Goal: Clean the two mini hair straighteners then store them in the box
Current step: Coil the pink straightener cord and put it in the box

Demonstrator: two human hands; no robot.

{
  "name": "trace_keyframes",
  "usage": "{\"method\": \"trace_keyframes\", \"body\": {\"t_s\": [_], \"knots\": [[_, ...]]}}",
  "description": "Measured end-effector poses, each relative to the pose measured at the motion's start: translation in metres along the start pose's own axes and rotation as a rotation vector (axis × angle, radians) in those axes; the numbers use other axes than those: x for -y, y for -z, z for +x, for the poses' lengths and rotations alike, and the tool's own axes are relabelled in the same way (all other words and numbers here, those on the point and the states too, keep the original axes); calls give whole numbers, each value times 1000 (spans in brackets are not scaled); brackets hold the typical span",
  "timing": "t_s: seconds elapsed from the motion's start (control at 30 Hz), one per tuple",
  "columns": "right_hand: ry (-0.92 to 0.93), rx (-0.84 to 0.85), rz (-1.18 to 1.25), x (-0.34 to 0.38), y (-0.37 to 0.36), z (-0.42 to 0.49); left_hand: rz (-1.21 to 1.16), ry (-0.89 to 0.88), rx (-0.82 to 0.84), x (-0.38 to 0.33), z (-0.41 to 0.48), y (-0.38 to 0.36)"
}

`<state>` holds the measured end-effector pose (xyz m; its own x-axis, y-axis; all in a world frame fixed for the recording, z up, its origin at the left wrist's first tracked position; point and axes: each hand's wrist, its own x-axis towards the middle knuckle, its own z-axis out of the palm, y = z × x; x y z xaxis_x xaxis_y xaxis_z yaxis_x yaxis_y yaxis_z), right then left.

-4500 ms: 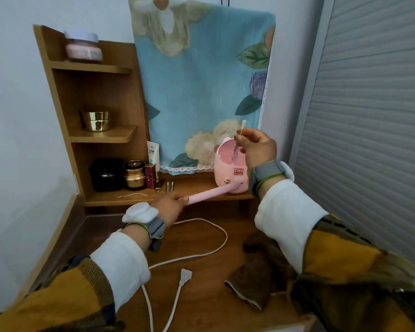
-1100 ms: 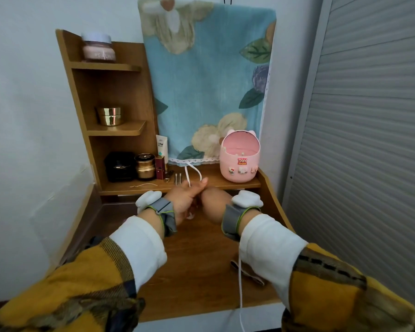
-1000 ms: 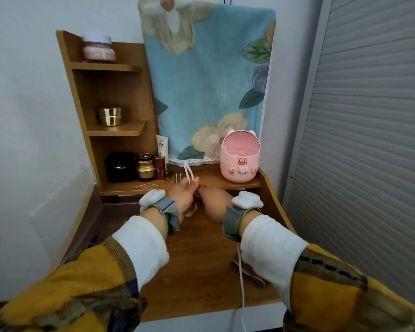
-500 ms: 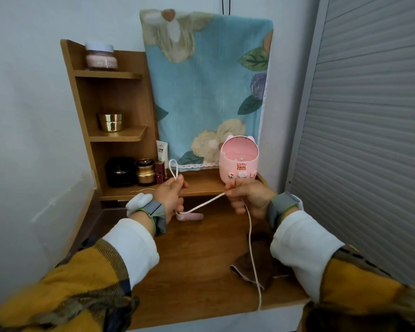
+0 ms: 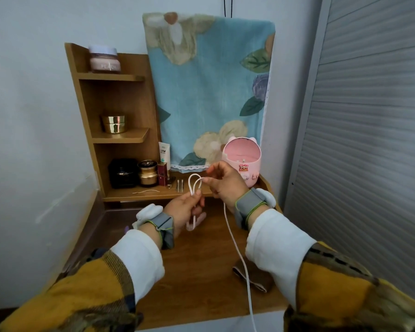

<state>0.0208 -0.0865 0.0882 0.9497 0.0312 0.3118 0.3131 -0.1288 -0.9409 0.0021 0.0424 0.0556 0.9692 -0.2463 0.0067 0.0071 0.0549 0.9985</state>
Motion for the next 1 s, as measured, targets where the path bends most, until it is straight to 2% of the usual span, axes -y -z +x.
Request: {"method": "trace_keyframes", "body": {"t_s": [0.07, 0.2, 0.27, 0.4, 0.53, 0.67, 0.73, 0.87, 1.0], "knots": [[-108, 40, -21, 1, 6, -4, -252, 90, -71, -2, 6, 7], [-412, 284, -101, -5, 29, -19, -482, 93, -159, -6, 17, 19], [-492, 308, -105, -12, 35, -26, -565, 91, -185, -8, 22, 23], [-343, 100, -67, -16, 31, -25, -316, 115, -132, 2, 25, 18], [-163, 209, -241, -12, 8, -25, -98, 34, -79, 9, 26, 8], [-130, 263, -285, -9, 3, -25, 177, -32, -284, 12, 31, 11], [-239, 331, -325, -8, 8, -28, 72, -52, -344, 8, 30, 13], [-420, 509, -460, -16, 23, -32, -379, -21, -286, 2, 31, 10], [-520, 535, -535, -19, 42, -31, -499, -18, -250, 2, 32, 21]]}}
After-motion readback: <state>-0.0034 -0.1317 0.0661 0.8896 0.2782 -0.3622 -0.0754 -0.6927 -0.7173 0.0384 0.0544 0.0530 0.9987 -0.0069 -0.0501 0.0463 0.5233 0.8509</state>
